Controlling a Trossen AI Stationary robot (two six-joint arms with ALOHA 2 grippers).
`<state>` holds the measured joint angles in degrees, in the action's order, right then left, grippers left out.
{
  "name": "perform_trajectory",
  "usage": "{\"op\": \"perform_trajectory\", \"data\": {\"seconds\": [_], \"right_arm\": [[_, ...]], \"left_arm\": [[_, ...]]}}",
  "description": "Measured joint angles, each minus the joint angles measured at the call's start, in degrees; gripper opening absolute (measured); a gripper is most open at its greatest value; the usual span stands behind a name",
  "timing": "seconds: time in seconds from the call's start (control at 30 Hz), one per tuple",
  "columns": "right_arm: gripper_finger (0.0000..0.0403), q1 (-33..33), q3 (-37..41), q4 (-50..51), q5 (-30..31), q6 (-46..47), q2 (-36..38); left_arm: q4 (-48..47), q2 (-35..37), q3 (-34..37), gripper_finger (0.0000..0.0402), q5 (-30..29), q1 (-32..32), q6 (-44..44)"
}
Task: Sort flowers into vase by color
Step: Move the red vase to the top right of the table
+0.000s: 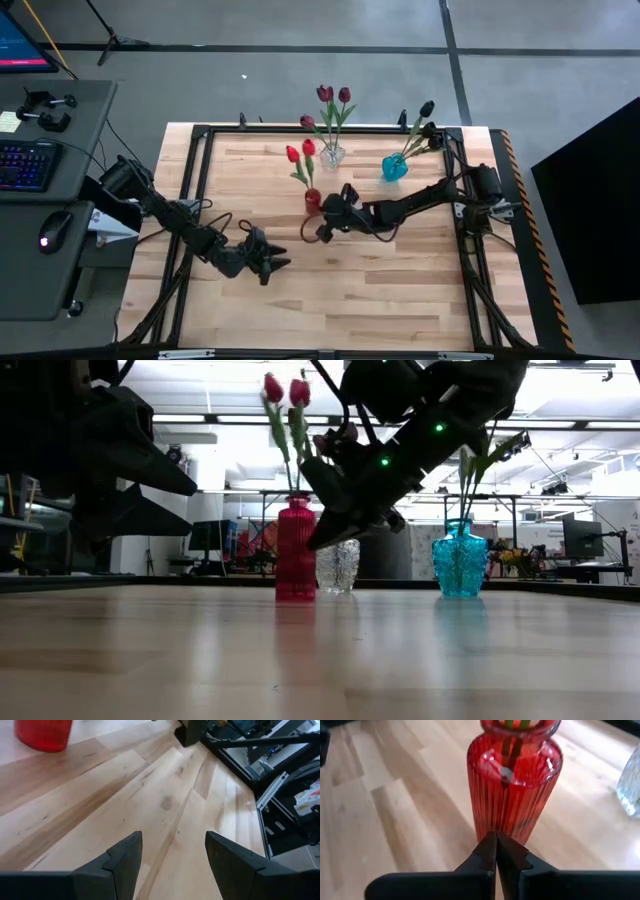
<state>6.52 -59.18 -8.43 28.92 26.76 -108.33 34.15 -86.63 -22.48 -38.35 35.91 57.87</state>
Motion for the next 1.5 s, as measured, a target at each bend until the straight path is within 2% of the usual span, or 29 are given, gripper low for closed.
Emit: {"op": "perform_trajectory", "data": {"seconds": [0.3, 0.47, 0.8, 0.93, 1.03, 1.23, 1.5], "right_arm": [[0.0, -4.86, 0.0, -6.53, -0.65, -4.56, 0.0], [0.0, -7.54, 0.0, -11.18, -3.88, -6.24, -0.02], [0.0, -9.92, -0.02, -18.97, -7.77, -3.11, -4.47], [0.0, -9.92, -2.94, -18.51, -8.12, -2.03, -7.27], [0.0, -9.91, -8.42, -16.6, -9.1, -4.36, -10.1], [0.0, -9.92, -18.83, -6.13, -9.52, -8.48, -14.64], [0.0, -10.03, -21.44, -1.78, -9.93, -10.98, -15.56]], "left_arm": [[0.0, 0.02, 0.0, 0.0207, 0.16, -0.38, -0.01], [-0.02, 0.02, 0.0, 0.0207, 0.16, -0.38, -1.37], [-0.04, 0.02, 0.0, 0.0207, 0.64, -0.38, -2.23], [-0.03, 0.02, 0.0, 0.0207, 0.99, -0.34, -2.21], [0.0, 0.02, 0.0, 0.0207, 2.19, -0.32, -2.2], [0.26, 0.48, 0.0, 0.0207, 4.68, -0.27, -2.01], [0.39, 0.46, 0.0, 0.0207, 4.83, -0.27, -2.03]]}}
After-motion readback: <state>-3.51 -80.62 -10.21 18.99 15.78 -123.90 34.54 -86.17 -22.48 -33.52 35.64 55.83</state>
